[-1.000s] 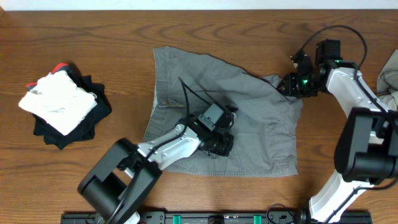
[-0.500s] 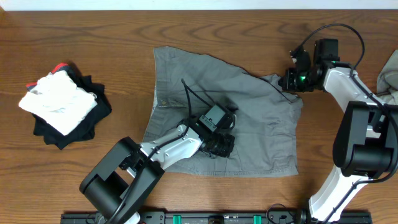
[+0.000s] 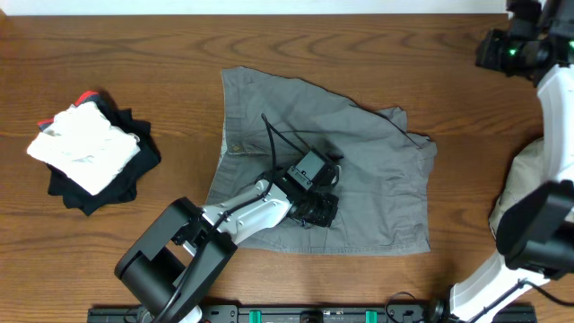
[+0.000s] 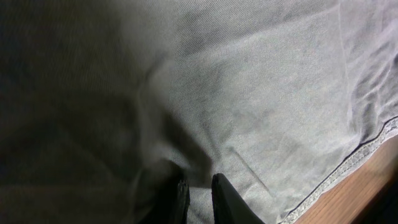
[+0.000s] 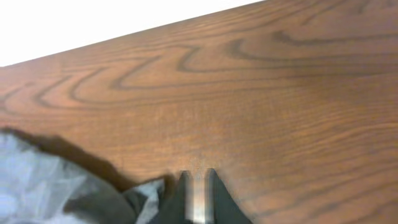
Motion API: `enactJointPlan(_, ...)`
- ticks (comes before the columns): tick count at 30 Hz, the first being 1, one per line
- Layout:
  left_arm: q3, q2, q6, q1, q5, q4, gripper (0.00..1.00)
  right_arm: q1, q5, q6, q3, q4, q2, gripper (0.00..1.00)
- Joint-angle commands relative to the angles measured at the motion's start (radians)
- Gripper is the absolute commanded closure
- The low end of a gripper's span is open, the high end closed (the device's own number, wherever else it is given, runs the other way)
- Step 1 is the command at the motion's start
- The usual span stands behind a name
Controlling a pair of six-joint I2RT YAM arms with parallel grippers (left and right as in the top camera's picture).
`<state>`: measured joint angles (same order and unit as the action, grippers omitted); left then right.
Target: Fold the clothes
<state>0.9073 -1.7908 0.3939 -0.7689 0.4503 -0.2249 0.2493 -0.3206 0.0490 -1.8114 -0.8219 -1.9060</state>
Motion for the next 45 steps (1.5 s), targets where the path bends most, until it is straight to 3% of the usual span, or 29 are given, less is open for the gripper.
enactJointPlan(1, -0.007, -0.008, 0.008, -0.003, 0.01, -0.002, 0.83, -0.019, 0.002, -0.013, 0.049, -0.032, -0.043, 0.66)
enactJointPlan(10, -0.007, -0.008, 0.008, -0.003, 0.009, -0.002, 0.83, -0.076, -0.154, -0.032, 0.222, 0.045, -0.172, 0.57)
enactJointPlan(20, -0.007, -0.008, 0.008, -0.003, 0.01, -0.002, 0.83, -0.158, -0.166, -0.031, 0.238, 0.107, -0.299, 0.57)
enactJointPlan(31, -0.007, -0.008, 0.004, -0.003, 0.009, -0.006, 0.83, -0.137, -0.171, -0.02, 0.219, 0.103, -0.288, 0.57)
enactJointPlan(37, -0.007, -0.008, 0.004, -0.003, 0.008, -0.005, 0.83, -0.066, -0.315, -0.02, 0.174, 0.099, -0.219, 0.55)
enactJointPlan(45, -0.007, -0.008, 0.004, -0.003, 0.002, -0.005, 0.83, -0.065, -0.327, -0.021, 0.181, 0.075, -0.215, 0.52)
